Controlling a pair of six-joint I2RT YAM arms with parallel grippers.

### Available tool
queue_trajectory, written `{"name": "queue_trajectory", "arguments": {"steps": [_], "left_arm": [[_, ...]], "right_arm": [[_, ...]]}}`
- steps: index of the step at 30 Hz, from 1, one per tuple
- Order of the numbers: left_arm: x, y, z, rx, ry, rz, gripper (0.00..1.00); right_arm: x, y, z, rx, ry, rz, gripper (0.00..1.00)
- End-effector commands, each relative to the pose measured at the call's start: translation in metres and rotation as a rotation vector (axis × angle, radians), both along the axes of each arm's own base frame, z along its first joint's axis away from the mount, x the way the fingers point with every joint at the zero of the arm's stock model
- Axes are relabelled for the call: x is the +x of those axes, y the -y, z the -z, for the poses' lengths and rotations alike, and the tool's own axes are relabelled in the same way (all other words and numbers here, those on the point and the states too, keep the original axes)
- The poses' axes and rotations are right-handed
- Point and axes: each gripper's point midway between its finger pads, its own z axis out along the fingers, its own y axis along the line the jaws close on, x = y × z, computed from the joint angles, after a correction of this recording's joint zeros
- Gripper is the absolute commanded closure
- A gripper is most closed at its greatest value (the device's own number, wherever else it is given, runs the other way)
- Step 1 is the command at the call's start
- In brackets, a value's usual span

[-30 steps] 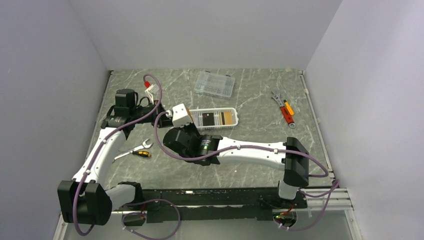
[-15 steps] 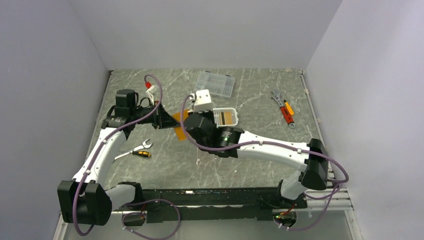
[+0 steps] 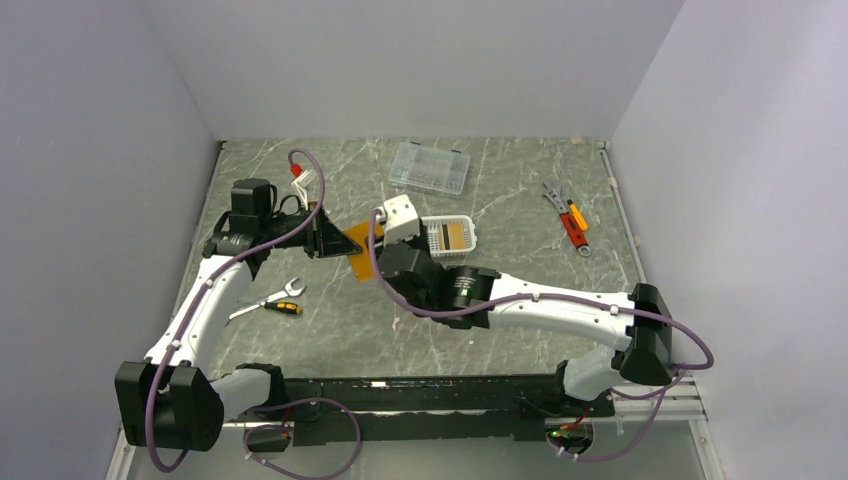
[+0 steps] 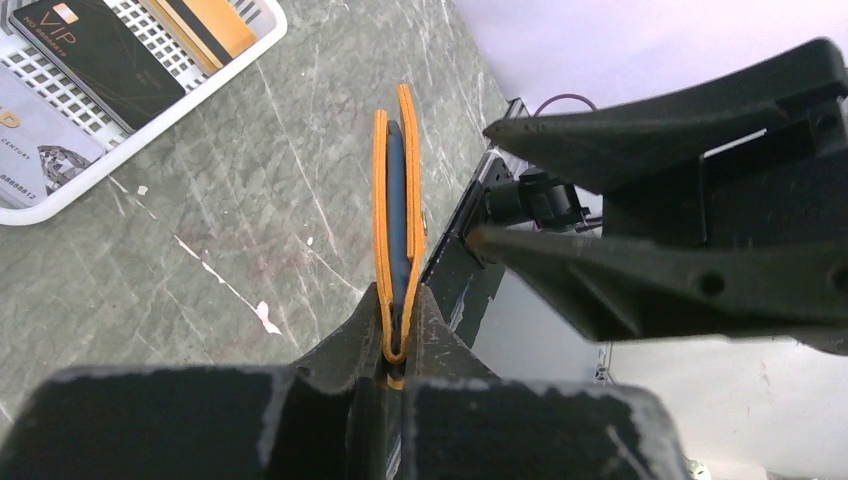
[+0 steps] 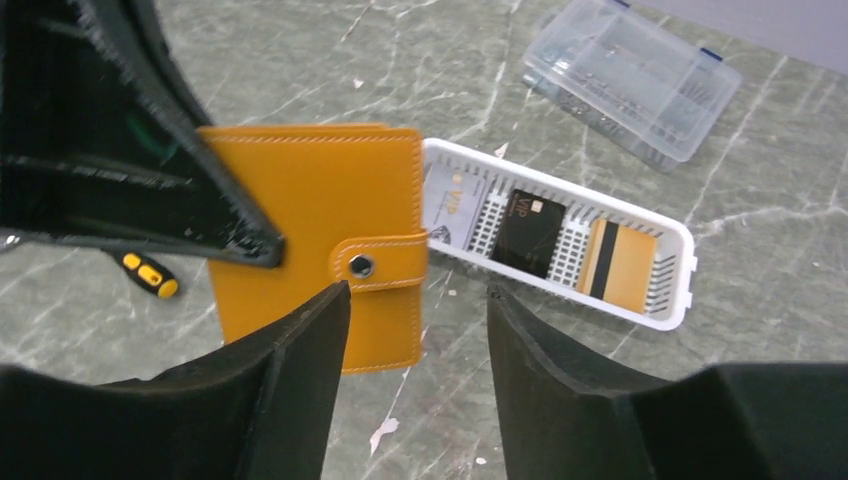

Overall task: Put the credit cards into the card holder
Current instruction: Open the card holder.

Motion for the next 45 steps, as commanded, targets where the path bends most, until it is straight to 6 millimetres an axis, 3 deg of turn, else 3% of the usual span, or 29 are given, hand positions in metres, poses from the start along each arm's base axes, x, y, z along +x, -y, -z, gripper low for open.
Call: {"name": "queue_trajectory", "arguments": {"steps": [1, 6, 10, 19, 28, 33, 45], "left_arm": [[-0.009, 0.002, -0.01, -0.021, 0.027, 0.022, 1.0], [-0.01, 0.002, -0.009, -0.02, 0.028, 0.02, 1.0], [-0.009, 0.002, -0.01, -0.025, 0.024, 0.025, 1.0], [-0.011, 0.003, -0.012, -0.036, 0.019, 0.039, 1.0], [-0.011, 0.003, -0.014, -0.036, 0.029, 0.039, 1.0], [-0.011, 0.003, -0.015, -0.033, 0.031, 0.039, 1.0], [-0.013, 0.003, -0.017, -0.036, 0.036, 0.044, 1.0]], "right_arm": [[-0.006, -0.023, -0.009, 0.01, 0.024, -0.054, 0.41], [-0.006, -0.035, -0.008, -0.006, 0.031, -0.074, 0.35], [-0.001, -0.036, -0.006, -0.031, 0.047, -0.045, 0.36], [0.011, -0.035, -0.002, -0.079, 0.095, 0.023, 0.63], [0.003, -0.029, 0.023, -0.116, 0.043, 0.018, 0.67], [0.003, -0.02, 0.035, -0.136, 0.027, 0.052, 1.0], [0.02, 0.008, 0.023, -0.13, 0.076, 0.163, 1.0]]}}
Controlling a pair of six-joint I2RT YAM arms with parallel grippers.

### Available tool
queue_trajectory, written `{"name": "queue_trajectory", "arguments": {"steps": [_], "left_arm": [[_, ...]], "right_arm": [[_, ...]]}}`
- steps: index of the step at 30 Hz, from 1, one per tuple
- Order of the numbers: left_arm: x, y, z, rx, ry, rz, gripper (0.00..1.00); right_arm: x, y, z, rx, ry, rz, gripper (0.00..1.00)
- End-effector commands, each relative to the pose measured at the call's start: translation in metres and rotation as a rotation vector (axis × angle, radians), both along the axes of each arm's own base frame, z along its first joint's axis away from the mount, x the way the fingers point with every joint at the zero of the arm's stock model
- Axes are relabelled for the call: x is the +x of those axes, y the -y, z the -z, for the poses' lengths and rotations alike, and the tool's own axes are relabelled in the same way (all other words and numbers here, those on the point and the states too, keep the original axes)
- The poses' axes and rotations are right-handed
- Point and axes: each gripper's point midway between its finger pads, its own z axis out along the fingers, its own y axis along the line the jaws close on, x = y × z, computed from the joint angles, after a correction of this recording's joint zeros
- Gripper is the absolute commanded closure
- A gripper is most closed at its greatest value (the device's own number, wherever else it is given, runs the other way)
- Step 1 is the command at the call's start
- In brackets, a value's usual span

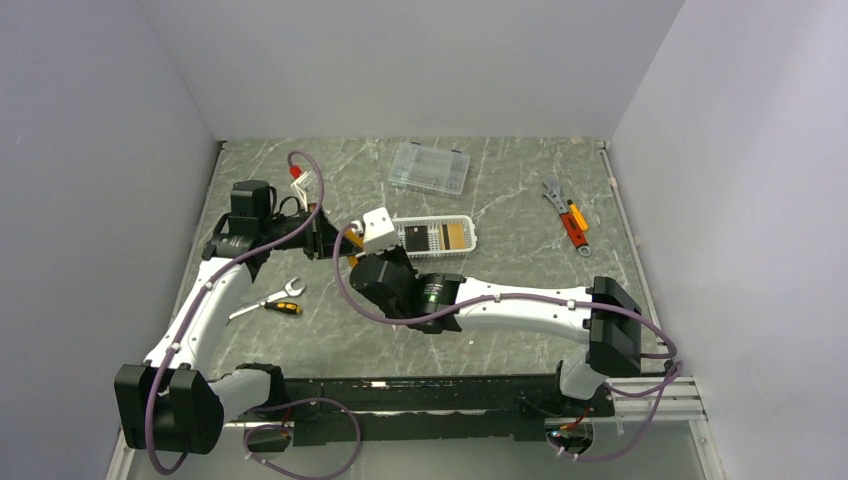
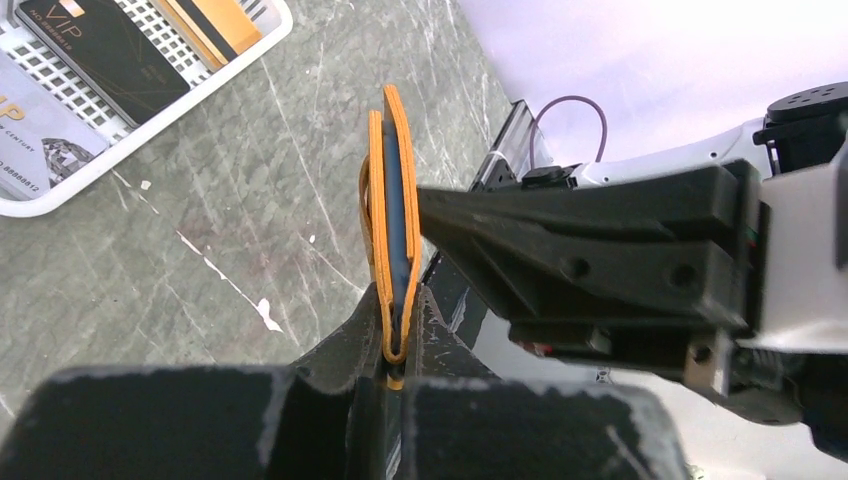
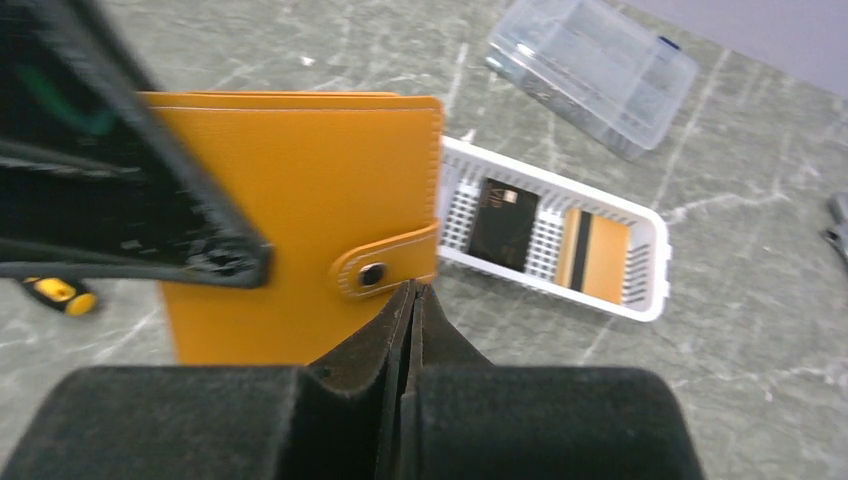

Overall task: Put the credit cards into the card holder
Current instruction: Open the card holder.

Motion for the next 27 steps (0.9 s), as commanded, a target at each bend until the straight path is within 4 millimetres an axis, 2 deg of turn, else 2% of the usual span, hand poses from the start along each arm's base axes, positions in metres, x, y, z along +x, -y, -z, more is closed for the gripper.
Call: {"name": "queue_trajectory", "arguments": {"steps": [1, 8, 12, 13, 15, 18, 22, 24, 27], "left_arm": [[-0.012, 0.004, -0.02, -0.044, 0.04, 0.059, 1.0], [-0.013, 0.004, -0.021, -0.05, 0.037, 0.067, 1.0], [-0.013, 0.004, -0.02, -0.046, 0.042, 0.065, 1.0], [-0.013, 0.004, -0.021, -0.046, 0.04, 0.064, 1.0], [-0.012, 0.004, -0.02, -0.045, 0.04, 0.062, 1.0], [-0.012, 0.004, -0.019, -0.045, 0.038, 0.059, 1.0], [-0.012, 0.004, -0.019, -0.044, 0.038, 0.057, 1.0], [-0.011, 0.004, -0.019, -0.043, 0.036, 0.057, 1.0], [-0.01, 0.004, -0.017, -0.043, 0.03, 0.056, 1.0]], "right_arm": [[0.018, 0.034, -0.017, -0.001, 0.053, 0.121, 1.0], [0.026, 0.04, -0.033, 0.089, 0.072, 0.133, 1.0], [0.017, 0.033, -0.026, 0.085, 0.037, 0.01, 1.0], [0.014, 0.035, -0.024, 0.076, 0.043, -0.017, 0.96], [0.006, 0.039, -0.017, 0.053, 0.079, -0.108, 0.79], [-0.008, 0.051, -0.021, 0.085, 0.146, -0.183, 0.58], [-0.014, 0.057, -0.033, 0.093, 0.208, -0.247, 0.17], [-0.015, 0.054, -0.04, 0.083, 0.224, -0.274, 0.12], [-0.017, 0.05, -0.055, 0.094, 0.253, -0.31, 0.11]]}}
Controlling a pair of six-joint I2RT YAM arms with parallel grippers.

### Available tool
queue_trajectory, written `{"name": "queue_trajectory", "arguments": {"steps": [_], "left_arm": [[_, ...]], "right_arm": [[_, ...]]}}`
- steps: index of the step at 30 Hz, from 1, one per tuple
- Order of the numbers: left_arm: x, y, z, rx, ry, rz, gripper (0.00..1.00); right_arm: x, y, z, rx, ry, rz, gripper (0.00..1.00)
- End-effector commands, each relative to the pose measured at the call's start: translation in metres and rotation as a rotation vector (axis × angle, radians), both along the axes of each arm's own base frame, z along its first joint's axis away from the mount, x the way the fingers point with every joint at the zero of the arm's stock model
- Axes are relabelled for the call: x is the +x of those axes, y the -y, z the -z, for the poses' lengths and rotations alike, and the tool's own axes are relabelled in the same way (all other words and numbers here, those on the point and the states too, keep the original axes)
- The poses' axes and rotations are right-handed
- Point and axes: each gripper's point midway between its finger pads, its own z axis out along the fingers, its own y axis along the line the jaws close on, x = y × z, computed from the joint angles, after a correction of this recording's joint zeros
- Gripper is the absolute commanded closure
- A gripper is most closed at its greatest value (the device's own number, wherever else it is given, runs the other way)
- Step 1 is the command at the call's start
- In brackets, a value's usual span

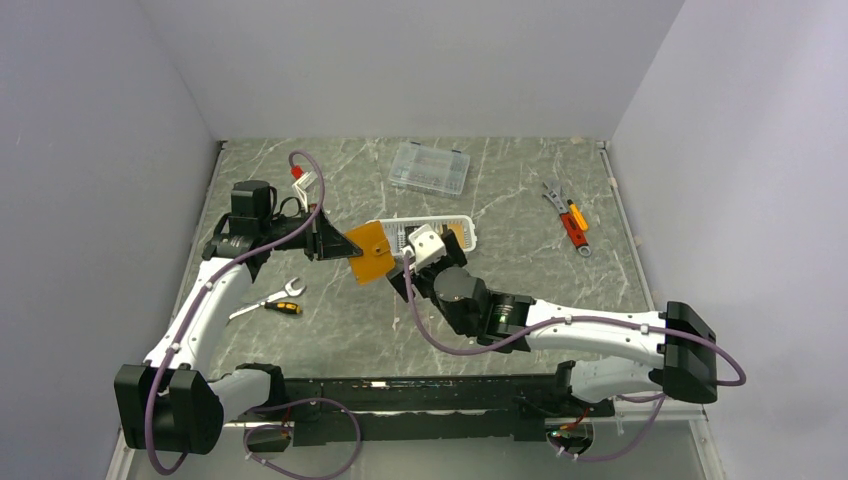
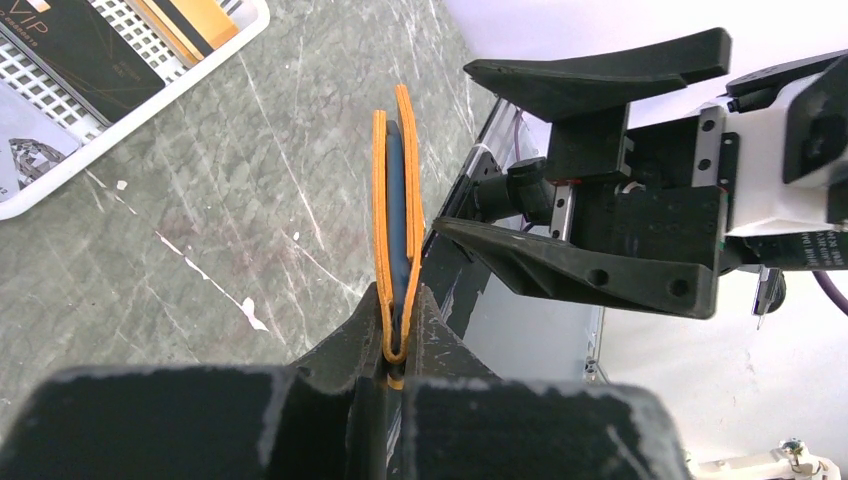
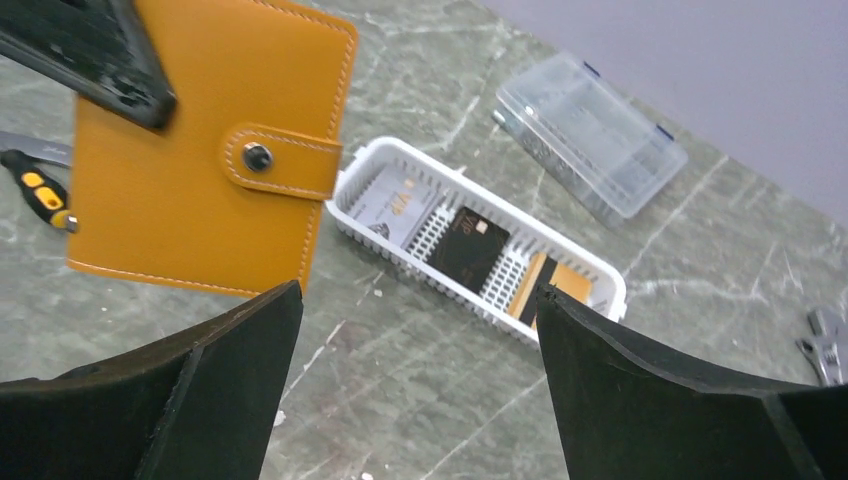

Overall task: Put the credit cards into the card holder
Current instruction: Open the card holder.

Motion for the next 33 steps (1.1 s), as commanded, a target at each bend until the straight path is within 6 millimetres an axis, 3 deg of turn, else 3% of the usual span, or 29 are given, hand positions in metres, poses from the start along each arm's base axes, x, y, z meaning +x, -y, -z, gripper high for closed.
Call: {"name": "queue_trajectory", "arguments": {"steps": [1, 9, 19, 33], "left_arm": [[-0.005, 0.002, -0.013, -0.022, 0.032, 0.026, 1.0], [-0.006, 0.003, -0.015, -0.035, 0.026, 0.037, 1.0], [-0.01, 0.005, -0.018, -0.061, 0.009, 0.062, 1.0], [-0.014, 0.006, -0.021, -0.082, -0.003, 0.079, 1.0]], "right_arm": [[-0.006, -0.018, -0.055, 0.103, 0.107, -0.104, 0.11], [-0.016, -0.048, -0.057, 0.008, 0.168, -0.171, 0.18], [0.001, -0.062, -0.057, -0.094, 0.287, -0.096, 0.29], [0.02, -0.066, -0.045, -0.168, 0.367, 0.043, 0.63]]}}
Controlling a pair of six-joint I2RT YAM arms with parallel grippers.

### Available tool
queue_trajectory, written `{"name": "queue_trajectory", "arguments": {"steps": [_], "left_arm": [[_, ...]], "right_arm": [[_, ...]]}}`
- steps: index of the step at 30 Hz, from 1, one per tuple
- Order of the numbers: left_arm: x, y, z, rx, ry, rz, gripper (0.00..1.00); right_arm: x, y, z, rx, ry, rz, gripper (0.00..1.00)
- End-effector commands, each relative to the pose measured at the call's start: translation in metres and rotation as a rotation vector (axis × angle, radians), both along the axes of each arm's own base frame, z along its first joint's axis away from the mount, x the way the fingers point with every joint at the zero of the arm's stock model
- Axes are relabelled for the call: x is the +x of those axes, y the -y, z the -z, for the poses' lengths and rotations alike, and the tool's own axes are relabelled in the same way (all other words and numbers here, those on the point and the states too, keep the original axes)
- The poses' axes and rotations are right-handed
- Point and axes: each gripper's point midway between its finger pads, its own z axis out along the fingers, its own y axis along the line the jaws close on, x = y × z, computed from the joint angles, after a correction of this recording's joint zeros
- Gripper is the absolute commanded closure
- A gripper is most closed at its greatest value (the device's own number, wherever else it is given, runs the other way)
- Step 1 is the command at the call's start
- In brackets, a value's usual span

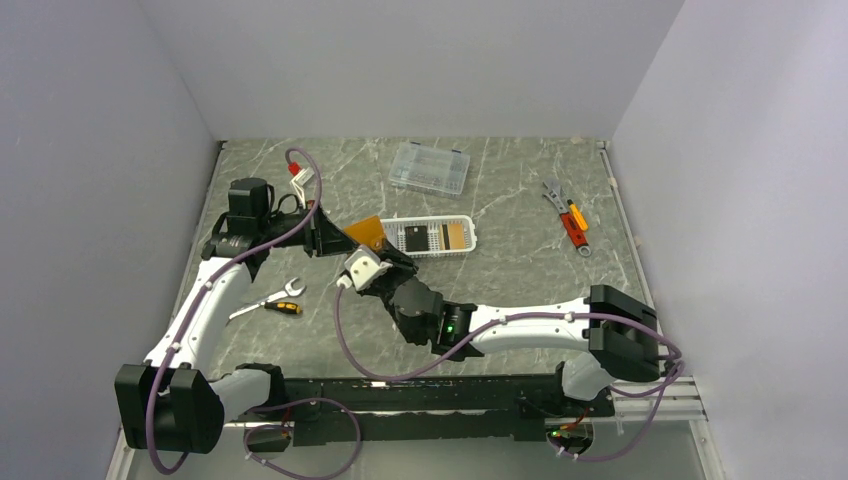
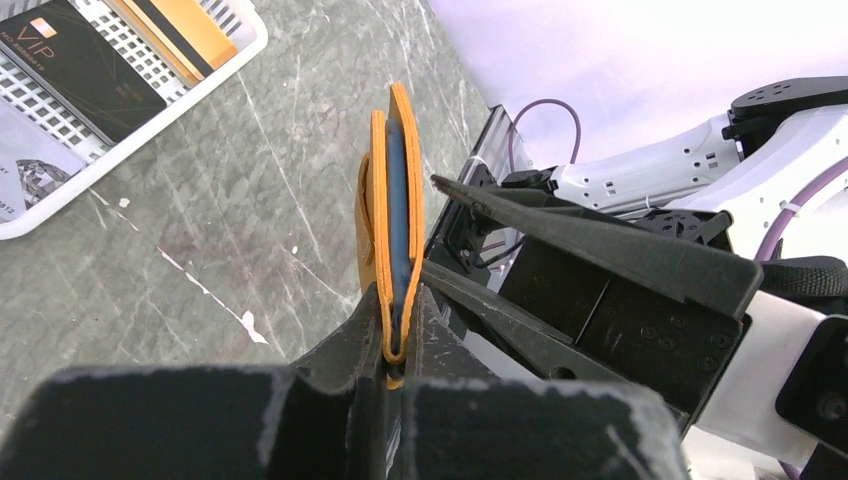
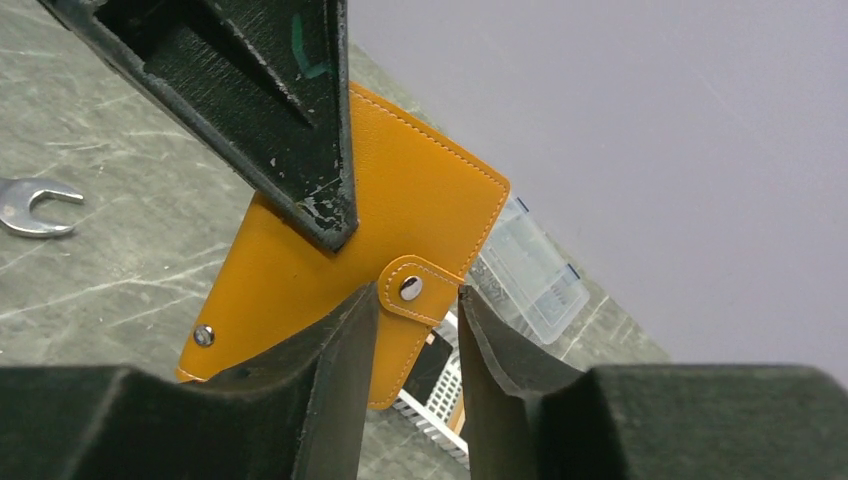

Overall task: Put the credit cards into the card holder
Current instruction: Open the card holder, then place the card holder at the center of the board.

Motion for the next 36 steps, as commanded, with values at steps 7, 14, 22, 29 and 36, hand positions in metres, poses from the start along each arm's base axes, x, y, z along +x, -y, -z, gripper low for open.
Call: {"name": "queue_trajectory", "arguments": {"steps": [7, 14, 22, 29, 36], "left_arm": [[-0.019, 0.005, -0.015, -0.059, -0.006, 0.079, 1.0], [-0.02, 0.005, -0.015, -0.064, -0.006, 0.08, 1.0], [-0.02, 0.005, -0.016, -0.063, -0.005, 0.082, 1.0], [-0.022, 0.004, -0.016, -0.068, 0.002, 0.084, 1.0], [-0.021, 0.004, -0.016, -0.062, 0.003, 0.082, 1.0]], "right_arm": [[0.011, 0.002, -0.013, 0.054, -0.001, 0.076, 0.93], [0.013, 0.004, -0.015, 0.097, -0.007, 0.073, 1.0], [0.025, 0.007, -0.03, 0.167, 0.013, 0.096, 1.0], [0.04, 0.021, -0.037, 0.234, -0.015, 0.137, 1.0], [0.047, 0.034, -0.04, 0.292, -0.051, 0.161, 1.0]]}}
